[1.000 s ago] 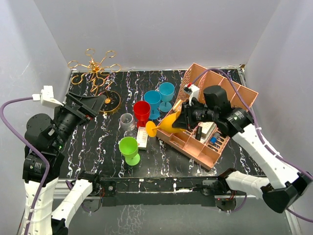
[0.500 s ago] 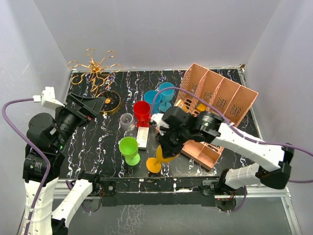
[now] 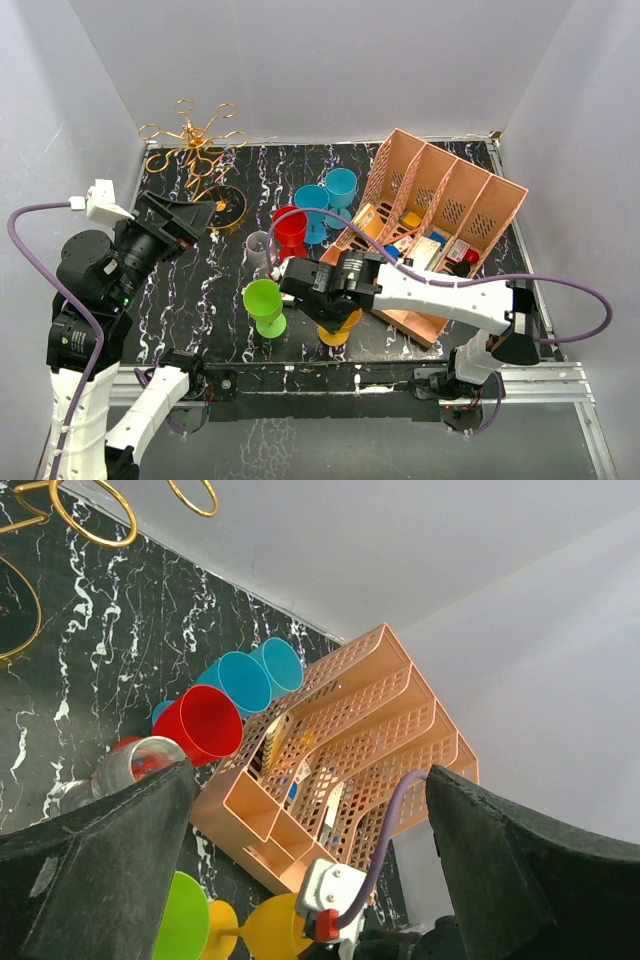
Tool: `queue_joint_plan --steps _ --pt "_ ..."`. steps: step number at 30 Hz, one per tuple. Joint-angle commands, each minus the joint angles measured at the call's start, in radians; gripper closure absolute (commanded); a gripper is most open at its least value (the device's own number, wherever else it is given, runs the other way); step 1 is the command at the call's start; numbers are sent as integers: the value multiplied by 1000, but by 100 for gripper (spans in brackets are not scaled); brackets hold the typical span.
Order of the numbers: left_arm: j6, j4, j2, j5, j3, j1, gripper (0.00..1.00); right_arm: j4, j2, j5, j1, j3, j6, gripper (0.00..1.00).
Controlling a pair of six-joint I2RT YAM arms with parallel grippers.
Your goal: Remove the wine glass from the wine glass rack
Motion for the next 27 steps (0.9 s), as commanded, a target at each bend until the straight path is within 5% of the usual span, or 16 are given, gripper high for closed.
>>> queue_joint_plan --steps 1,15,27 --pt "27 -17 -2 -16 39 2 3 22 43 103 20 58 18 91" --pt "38 -32 -10 -30 42 2 3 155 -92 206 2 66 -15 0" --pt "119 -87 16 -84 100 2 3 408 -379 252 -497 13 -52 1"
